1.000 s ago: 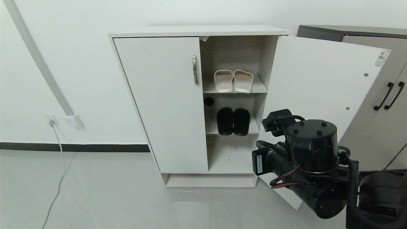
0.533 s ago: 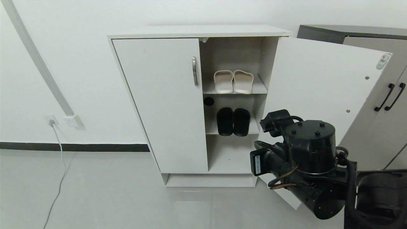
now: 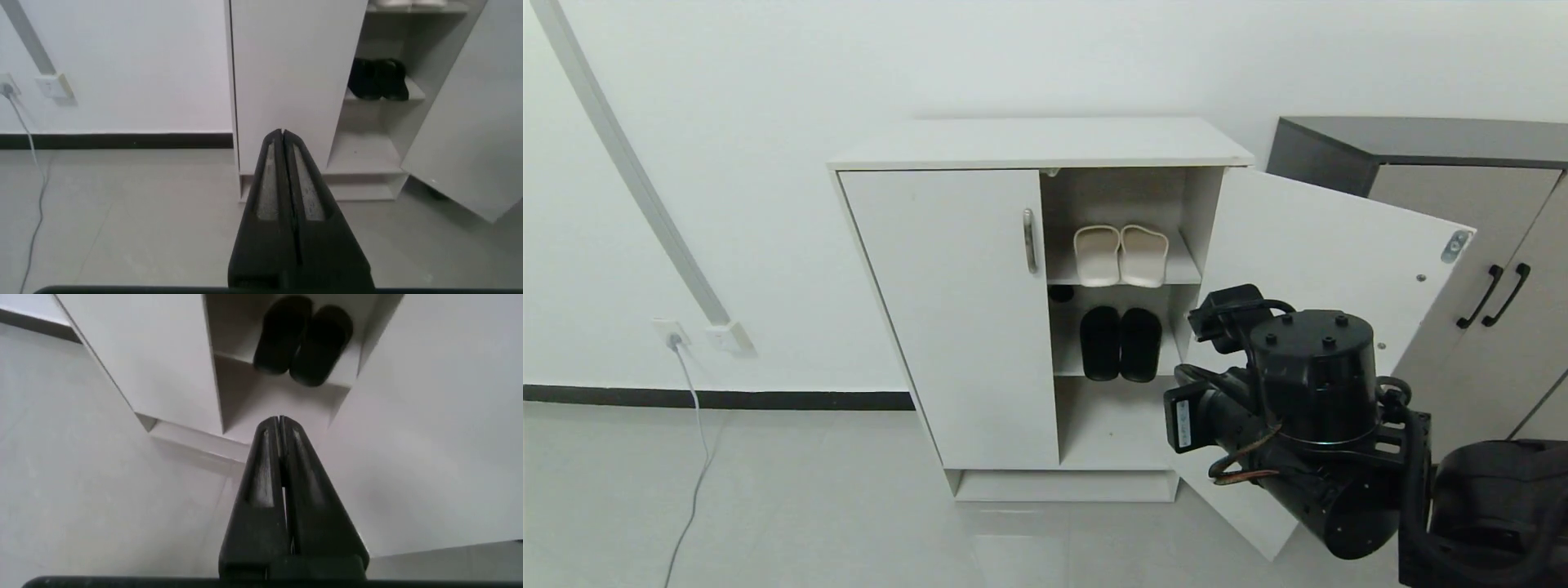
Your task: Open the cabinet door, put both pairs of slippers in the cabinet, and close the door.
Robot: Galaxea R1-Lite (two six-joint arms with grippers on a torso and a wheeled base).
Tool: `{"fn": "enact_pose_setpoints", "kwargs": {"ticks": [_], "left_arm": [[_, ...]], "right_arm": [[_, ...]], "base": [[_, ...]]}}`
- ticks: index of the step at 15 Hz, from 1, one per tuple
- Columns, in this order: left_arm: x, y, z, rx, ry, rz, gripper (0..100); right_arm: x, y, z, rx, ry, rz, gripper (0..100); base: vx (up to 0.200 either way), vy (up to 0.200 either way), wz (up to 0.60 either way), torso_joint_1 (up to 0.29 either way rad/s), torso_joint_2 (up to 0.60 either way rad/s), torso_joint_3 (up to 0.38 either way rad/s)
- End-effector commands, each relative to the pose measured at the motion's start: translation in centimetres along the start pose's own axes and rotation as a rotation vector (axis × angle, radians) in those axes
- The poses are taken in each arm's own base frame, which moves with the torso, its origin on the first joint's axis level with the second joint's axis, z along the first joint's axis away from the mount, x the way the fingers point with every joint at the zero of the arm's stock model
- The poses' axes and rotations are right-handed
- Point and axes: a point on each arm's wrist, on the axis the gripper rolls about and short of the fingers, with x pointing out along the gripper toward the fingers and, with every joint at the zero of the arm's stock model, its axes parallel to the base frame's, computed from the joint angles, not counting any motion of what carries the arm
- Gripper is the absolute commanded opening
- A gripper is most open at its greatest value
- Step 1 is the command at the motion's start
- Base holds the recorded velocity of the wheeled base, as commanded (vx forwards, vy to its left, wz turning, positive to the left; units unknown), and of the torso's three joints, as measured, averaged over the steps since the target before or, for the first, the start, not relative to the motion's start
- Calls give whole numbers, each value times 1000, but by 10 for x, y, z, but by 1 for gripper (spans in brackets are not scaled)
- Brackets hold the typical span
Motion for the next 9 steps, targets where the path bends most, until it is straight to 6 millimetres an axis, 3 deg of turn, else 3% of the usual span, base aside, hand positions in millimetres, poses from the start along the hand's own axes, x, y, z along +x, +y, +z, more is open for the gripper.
{"fn": "enact_pose_setpoints", "kwargs": {"ticks": [1,9], "left_arm": [[0,0,0,0,-1,-1,0],[0,0,0,0,-1,0,0]], "right_arm": [[0,0,-1,2,1,1,0],[3,1,-2,22,-28,56,0]], "base": [[0,0,0,124,-461,-334],[0,0,0,151,-480,-325]]}}
